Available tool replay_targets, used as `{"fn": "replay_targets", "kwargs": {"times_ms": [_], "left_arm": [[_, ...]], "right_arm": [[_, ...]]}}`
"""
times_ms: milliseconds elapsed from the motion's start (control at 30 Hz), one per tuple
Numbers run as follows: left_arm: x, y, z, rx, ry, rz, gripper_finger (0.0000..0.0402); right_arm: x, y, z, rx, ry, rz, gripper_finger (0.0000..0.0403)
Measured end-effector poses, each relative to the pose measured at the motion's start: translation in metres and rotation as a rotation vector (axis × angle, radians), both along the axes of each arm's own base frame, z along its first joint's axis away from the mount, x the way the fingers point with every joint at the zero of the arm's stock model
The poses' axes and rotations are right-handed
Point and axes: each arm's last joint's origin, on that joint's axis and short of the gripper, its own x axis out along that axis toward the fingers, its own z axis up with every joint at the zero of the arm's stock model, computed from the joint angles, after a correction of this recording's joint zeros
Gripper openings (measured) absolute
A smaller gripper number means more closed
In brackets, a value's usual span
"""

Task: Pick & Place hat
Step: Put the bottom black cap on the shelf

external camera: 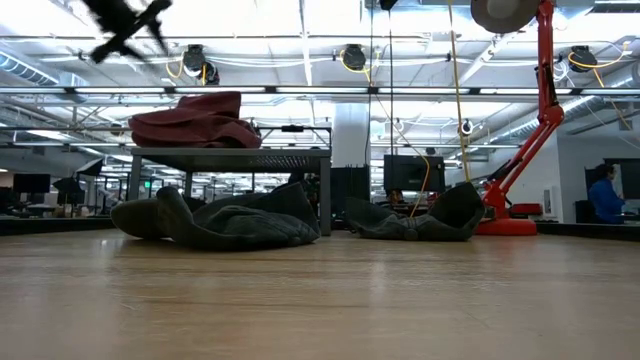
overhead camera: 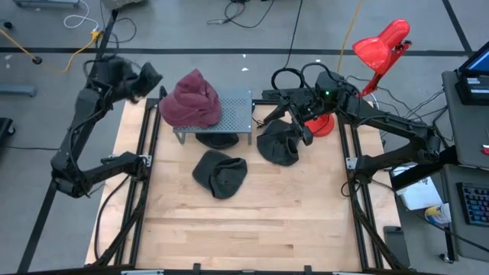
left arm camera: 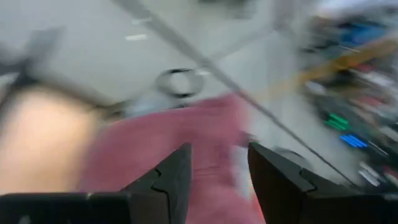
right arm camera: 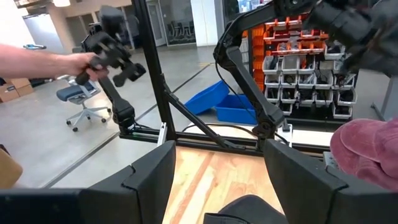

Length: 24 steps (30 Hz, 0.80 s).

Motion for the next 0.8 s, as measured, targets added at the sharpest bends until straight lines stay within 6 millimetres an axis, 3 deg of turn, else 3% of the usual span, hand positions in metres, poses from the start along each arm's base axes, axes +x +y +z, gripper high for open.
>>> {"fn": "replay_targets", "kwargs": {"times_ms": [167,400,600,800], "left_arm": [[0.023,0.000,0.024,0.255,-0.134,-0.273,0.0161],[0.056,-0.022,0.044,0.494,-0.229,-0.674,0.0161],[0.080,-0.050,0.046,0.594,-0.239,-0.921,0.0161],[0.101,-0.095,0.038,0.779,-0.140,-1.276,0.0161]], "right_arm": [[0.000,0.000,0.000,0.018,0.009,-0.015,0.0238],[0.001,-0.001,0.000,0.131,0.058,-0.068,0.0238],[0.005,0.009,-0.004,0.151,0.100,-0.113,0.0238],[0.009,0.026,-0.005,0.144,0.129,-0.178,0.0238]]}}
